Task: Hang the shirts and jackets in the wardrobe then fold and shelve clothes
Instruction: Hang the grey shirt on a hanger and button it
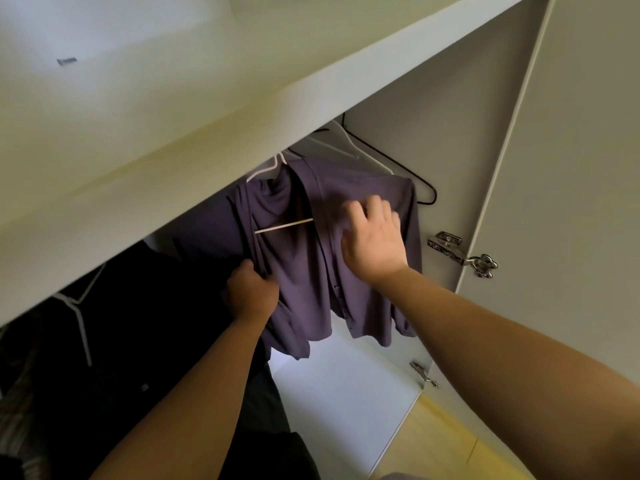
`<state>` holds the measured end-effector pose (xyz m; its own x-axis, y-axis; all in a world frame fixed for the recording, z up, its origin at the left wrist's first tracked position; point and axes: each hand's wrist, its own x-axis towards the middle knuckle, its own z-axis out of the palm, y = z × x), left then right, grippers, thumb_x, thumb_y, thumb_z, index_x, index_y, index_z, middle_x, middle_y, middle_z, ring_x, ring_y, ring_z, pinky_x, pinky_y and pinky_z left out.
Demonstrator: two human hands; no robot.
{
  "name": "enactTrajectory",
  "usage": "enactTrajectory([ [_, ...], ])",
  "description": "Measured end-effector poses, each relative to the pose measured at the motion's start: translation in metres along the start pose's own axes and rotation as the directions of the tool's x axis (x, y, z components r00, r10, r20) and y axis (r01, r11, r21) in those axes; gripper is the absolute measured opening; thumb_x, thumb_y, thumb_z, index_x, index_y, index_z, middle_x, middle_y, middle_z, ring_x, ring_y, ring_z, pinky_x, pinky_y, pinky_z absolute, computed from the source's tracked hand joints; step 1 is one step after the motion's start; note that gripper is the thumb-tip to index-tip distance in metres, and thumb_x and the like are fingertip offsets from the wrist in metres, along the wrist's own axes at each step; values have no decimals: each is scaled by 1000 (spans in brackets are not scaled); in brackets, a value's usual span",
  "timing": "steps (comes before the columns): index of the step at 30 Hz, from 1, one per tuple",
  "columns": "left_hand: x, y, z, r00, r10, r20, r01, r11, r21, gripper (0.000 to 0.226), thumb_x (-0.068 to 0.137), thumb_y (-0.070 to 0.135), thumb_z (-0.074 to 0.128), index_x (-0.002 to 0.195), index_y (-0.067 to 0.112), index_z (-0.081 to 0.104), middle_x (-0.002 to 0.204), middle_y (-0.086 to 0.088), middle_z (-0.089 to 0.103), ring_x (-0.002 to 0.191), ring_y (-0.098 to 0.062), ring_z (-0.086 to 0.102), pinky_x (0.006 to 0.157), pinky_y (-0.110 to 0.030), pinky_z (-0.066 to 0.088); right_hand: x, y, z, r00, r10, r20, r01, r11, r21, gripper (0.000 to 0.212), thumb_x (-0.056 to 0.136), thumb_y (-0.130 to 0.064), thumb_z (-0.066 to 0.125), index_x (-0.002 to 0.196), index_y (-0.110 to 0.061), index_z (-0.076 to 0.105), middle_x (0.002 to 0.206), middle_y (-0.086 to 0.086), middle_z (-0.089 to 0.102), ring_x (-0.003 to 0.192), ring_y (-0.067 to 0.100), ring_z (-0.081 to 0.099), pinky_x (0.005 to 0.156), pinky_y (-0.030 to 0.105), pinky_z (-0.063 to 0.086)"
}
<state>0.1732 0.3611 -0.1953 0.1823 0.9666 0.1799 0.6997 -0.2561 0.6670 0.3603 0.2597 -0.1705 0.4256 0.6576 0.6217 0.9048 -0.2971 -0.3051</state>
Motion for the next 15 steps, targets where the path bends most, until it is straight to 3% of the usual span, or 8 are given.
enactTrajectory([
  [3,-6,-5,6,999,-36,31,36,999,25,18,86,2,58,104,0,57,108,-25,63,99,-45,62,84,-44,51,-6,4,7,942,-44,332,41,999,16,40,82,-11,52,122,-14,52,107,16,50,95,40,52,76,39,37],
  [5,-11,-8,10,998,-51,48,48,997,58,26,87,1,58,113,0,53,113,-26,62,102,-47,61,84,-48,53,-8,3,10,835,-49,547,68,998,-15,53,84,-12,50,136,-23,44,118,14,51,101,39,55,79,39,41],
  [7,-15,-12,14,996,-63,69,58,995,76,28,86,-1,58,114,-1,51,115,-28,61,104,-48,61,85,-48,52,-7,1,14,730,-65,680,127,991,-41,63,87,-11,48,145,-31,36,120,11,56,94,37,59,69,36,42],
  [12,-22,-22,25,984,-69,165,49,991,121,19,89,3,61,106,-3,59,110,-25,67,104,-43,63,87,-42,49,3,-6,26,576,-46,816,284,947,-147,78,91,-10,50,157,-32,14,116,6,59,84,31,55,63,37,40],
  [15,-29,-27,33,979,-52,196,23,988,150,15,91,7,61,102,-3,61,106,-25,68,102,-41,65,88,-40,50,10,-3,37,600,13,800,287,930,-230,90,89,-16,57,159,-26,1,130,4,58,106,31,61,70,37,38],
])
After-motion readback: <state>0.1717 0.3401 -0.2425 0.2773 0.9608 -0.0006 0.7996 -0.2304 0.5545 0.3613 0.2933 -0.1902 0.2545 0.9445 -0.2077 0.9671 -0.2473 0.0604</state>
